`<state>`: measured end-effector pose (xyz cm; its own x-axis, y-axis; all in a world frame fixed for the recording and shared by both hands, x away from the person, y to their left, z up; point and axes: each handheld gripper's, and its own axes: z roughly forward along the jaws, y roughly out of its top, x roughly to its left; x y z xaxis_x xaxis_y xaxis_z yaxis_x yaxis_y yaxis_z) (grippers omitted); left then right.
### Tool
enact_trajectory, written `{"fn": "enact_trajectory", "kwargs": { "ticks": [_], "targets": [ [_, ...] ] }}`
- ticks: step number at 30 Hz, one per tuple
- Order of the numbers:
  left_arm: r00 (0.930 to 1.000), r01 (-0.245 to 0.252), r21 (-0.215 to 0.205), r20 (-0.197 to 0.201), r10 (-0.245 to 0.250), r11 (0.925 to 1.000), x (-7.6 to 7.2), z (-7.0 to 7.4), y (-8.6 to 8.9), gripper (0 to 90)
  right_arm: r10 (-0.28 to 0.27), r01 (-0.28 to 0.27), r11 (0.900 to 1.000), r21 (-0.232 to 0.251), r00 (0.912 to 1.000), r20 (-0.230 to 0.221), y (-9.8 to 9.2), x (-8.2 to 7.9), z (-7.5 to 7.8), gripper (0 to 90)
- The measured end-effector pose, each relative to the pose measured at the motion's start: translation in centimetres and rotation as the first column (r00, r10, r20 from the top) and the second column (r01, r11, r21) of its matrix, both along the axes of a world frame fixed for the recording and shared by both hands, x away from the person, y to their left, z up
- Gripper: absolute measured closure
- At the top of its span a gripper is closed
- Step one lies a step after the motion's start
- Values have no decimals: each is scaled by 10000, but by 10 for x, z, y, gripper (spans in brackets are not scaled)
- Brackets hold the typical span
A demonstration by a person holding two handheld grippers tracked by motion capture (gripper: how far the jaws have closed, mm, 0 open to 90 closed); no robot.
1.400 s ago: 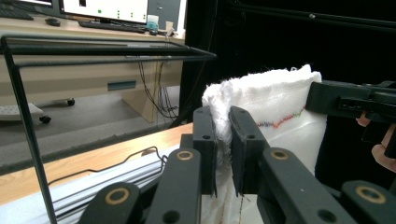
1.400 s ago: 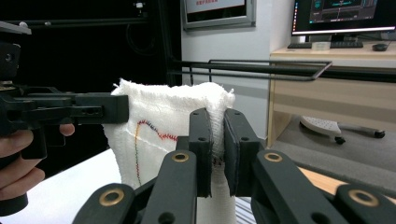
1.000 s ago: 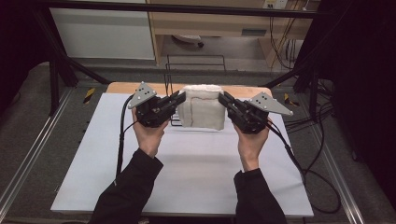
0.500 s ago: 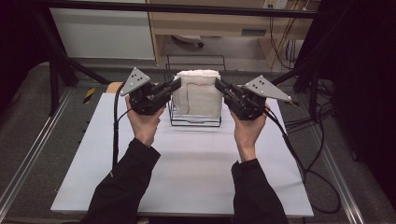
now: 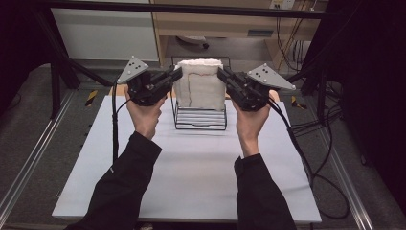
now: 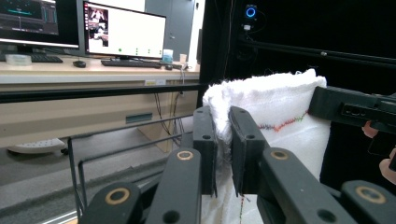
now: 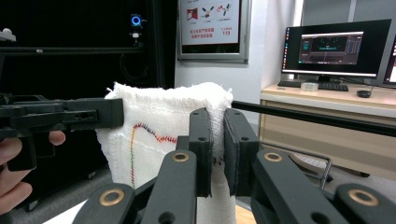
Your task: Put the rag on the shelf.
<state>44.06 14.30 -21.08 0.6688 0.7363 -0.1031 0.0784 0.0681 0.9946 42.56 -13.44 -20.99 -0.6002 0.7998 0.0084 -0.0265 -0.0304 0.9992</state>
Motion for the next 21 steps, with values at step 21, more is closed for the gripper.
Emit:
{"fn": "enact_trajectory", "kwargs": {
  "ticks": [21],
  "targets": [
    [9990,-258,377,383,244,9990,23,38,6,813,-207,209,9998,-50,9993,296,10,24,35,827]
  ]
}}
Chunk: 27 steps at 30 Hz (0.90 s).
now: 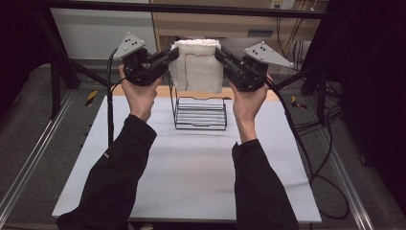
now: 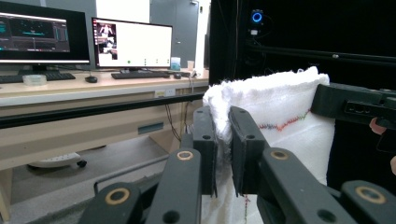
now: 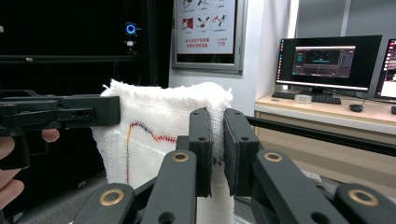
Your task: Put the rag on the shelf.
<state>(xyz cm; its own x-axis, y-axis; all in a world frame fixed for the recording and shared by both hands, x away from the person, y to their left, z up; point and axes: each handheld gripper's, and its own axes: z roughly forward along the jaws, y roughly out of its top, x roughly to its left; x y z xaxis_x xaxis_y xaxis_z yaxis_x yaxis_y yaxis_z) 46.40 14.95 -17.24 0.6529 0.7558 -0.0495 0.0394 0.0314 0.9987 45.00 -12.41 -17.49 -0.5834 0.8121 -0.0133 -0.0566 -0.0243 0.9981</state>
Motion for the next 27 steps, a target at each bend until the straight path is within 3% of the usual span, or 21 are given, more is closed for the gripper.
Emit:
{"fn": "enact_trajectory", "kwargs": {
  "ticks": [16,27],
  "targets": [
    [9997,-241,285,93,238,9993,18,17,-1,813,-54,54,10000,-2,10000,-12,4,24,16,826],
    [9990,-442,332,0,442,9985,34,17,-5,813,-119,120,9999,42,9999,-93,2,43,16,825]
  ]
}}
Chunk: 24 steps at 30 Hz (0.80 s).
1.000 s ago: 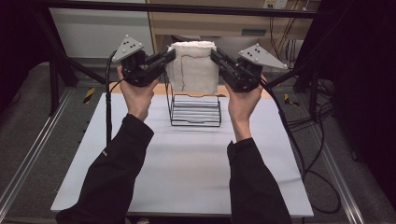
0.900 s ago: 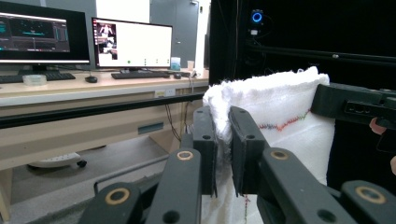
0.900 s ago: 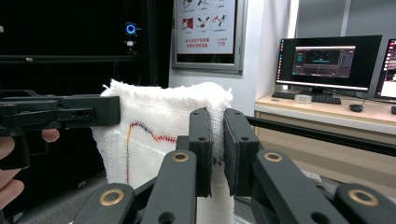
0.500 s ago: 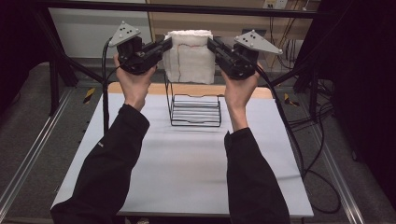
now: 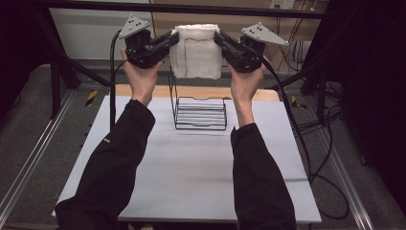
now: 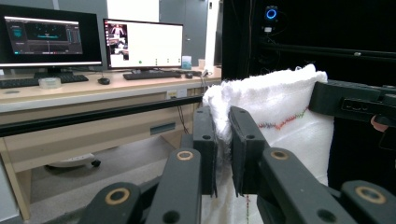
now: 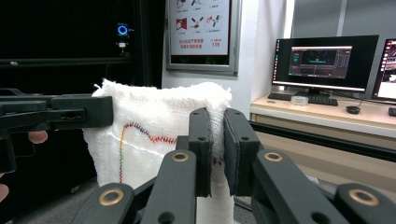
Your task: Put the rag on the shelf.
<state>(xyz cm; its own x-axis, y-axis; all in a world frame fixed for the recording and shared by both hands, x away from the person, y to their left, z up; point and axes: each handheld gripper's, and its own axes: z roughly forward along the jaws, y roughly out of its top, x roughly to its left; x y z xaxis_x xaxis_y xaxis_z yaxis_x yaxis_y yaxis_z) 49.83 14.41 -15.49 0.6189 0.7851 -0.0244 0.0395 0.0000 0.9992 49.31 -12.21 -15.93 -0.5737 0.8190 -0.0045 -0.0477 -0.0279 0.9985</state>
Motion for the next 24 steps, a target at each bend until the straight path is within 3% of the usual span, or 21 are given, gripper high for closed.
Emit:
{"fn": "enact_trajectory", "kwargs": {
  "ticks": [12,24],
  "targets": [
    [9995,-253,141,-201,255,9996,19,-7,-4,814,-142,137,9997,-193,9996,-249,1,23,-7,825],
    [9989,-312,242,-339,320,9992,29,-15,-3,813,-166,150,9991,-397,9990,-404,3,38,-14,824]
  ]
}}
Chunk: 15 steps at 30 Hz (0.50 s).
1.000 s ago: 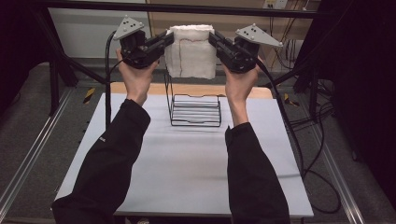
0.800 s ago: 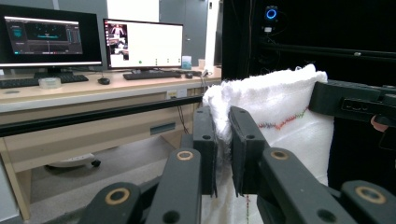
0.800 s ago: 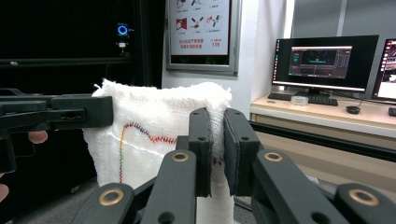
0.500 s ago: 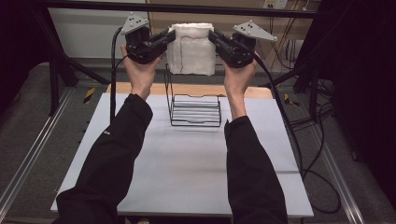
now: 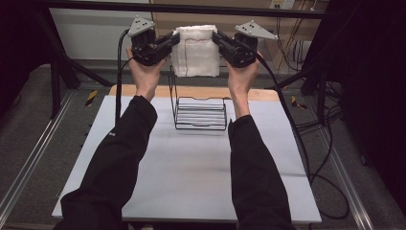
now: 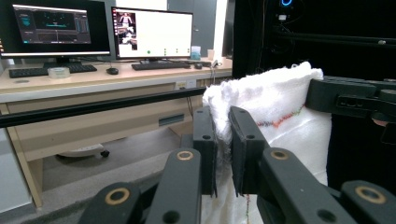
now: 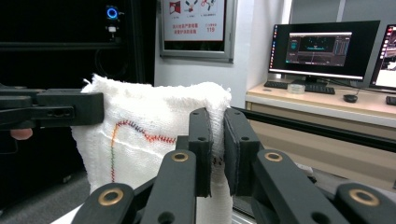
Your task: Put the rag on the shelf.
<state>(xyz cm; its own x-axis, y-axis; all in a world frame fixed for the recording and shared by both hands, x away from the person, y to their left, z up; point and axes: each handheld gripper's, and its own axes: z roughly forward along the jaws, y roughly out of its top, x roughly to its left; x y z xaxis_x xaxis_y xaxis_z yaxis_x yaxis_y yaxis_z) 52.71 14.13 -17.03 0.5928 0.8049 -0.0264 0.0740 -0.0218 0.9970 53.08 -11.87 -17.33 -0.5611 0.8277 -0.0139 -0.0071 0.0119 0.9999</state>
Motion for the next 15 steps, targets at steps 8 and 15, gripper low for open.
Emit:
{"fn": "enact_trajectory", "kwargs": {
  "ticks": [8,15],
  "targets": [
    [9999,-1,191,-111,3,9998,3,-8,-4,813,-55,54,10000,-52,9999,-108,-3,1,-7,823],
    [9997,16,226,-263,-10,9997,4,-15,-5,813,-74,67,9997,-234,9995,-296,-4,1,-13,823]
  ]
}}
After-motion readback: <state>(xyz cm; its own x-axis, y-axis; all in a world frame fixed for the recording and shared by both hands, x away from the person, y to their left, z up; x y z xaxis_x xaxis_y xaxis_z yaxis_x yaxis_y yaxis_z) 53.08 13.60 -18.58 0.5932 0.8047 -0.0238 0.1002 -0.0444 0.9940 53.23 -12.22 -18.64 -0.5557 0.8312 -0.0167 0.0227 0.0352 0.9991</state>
